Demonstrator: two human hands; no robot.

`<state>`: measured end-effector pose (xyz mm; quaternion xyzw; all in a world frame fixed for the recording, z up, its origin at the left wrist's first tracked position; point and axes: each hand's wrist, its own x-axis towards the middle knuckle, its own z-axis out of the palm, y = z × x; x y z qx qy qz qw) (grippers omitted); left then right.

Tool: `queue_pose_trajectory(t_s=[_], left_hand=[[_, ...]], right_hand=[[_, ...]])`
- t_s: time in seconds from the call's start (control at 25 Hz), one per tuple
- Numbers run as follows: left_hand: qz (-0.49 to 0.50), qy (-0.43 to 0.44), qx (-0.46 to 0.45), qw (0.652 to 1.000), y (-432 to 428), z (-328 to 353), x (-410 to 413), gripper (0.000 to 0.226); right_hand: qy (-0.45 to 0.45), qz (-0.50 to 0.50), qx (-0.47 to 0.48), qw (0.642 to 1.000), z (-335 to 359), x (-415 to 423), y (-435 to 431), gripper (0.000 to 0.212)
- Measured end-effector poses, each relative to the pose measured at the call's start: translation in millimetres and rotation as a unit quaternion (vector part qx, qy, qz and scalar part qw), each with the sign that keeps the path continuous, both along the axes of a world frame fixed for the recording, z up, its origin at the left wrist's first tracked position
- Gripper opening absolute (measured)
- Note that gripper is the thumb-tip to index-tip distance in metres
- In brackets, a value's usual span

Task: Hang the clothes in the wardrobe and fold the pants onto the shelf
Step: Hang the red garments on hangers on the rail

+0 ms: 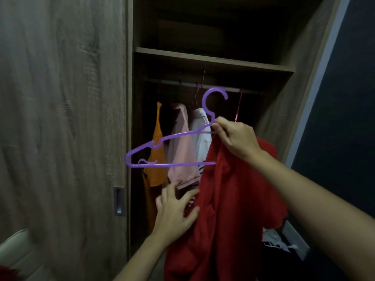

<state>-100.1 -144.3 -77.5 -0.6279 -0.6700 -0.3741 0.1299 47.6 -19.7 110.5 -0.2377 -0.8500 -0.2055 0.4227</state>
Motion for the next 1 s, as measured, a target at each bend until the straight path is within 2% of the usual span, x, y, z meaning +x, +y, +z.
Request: queue_pose_trajectory(t_s=[0.04,0.08,0.2,0.36,0.44,0.52,0.56,0.64,0.72,0.8,0.84,0.96,1.0], left_hand=[[-0.005,-0.011,-0.098,0.995,4,-12,1,0.044],[-0.018,-0.009,-0.153,0.988,9,-16,3,0.048],[-0.068,-0.037,-0.138,0.987,32,-12,14,0.045],[-0.122,-0.134,-0.155,0.971,53,-19,10,0.034],[-0.137,-0.161,-0.185,0.96,49,-19,-8,0.055],[-0.158,-0.199,-0.142,0.957,49,-6,-31,0.071],[-0.151,-0.215,-0.104,0.959,50,8,-40,0.07],[-0.112,-0.213,-0.053,0.969,54,41,-50,0.051],[-0.023,-0.198,-0.068,0.978,58,71,-38,0.031],[0.075,-0.175,-0.074,0.979,61,98,-6,0.033],[0.079,-0.139,-0.063,0.985,62,106,12,0.04],[-0.099,-0.056,-0.002,0.993,52,110,39,0.051],[-0.119,-0.041,0.041,0.991,49,114,32,0.05]], right_hand=[[0.011,-0.002,0.001,1.0,0,4,1,0.034],[0.024,-0.003,-0.003,1.0,0,7,1,0.039],[0.045,0.005,-0.041,0.998,-2,14,8,0.049],[0.071,0.016,-0.05,0.996,6,33,17,0.04],[0.066,0.02,-0.056,0.996,9,55,27,0.042],[0.022,0.009,-0.051,0.998,2,82,40,0.051],[-0.006,0.003,-0.043,0.999,-4,93,45,0.055],[-0.058,-0.015,-0.002,0.998,-21,105,51,0.063],[-0.079,-0.062,0.046,0.994,-36,99,51,0.058],[-0.07,-0.101,0.058,0.991,-44,74,44,0.045],[-0.062,-0.113,0.025,0.991,-45,62,39,0.04],[0.005,-0.103,-0.134,0.986,-39,57,37,0.029],[0.029,-0.091,-0.163,0.982,-35,64,39,0.027]])
